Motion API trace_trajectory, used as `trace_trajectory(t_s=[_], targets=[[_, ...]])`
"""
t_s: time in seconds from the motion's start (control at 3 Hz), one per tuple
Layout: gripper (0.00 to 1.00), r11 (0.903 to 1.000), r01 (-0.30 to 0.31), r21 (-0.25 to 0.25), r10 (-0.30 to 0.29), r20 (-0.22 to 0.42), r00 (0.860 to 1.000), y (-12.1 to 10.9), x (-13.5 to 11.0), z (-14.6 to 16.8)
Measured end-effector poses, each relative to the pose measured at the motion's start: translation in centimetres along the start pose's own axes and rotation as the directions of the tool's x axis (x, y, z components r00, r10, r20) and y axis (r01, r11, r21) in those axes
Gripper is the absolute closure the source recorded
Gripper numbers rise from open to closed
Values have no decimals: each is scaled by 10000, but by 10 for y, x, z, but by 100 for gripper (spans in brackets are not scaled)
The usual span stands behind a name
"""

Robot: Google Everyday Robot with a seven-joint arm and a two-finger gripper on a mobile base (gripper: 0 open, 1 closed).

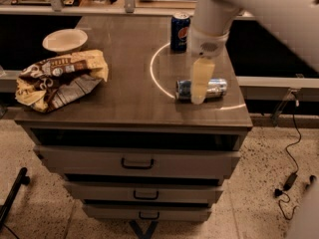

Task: Knock redbull can over

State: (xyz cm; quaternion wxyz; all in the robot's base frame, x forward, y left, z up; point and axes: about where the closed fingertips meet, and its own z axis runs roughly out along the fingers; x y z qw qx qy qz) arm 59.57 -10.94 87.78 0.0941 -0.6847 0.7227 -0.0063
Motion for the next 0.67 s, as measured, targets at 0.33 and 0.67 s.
trace_trajectory(t_s=[0.33, 0.67], targets=[[0, 9955, -87, 941, 54, 350, 9994, -7, 45, -49], [0, 9801, 356, 1955, -454, 460, 9979, -5, 92, -99]])
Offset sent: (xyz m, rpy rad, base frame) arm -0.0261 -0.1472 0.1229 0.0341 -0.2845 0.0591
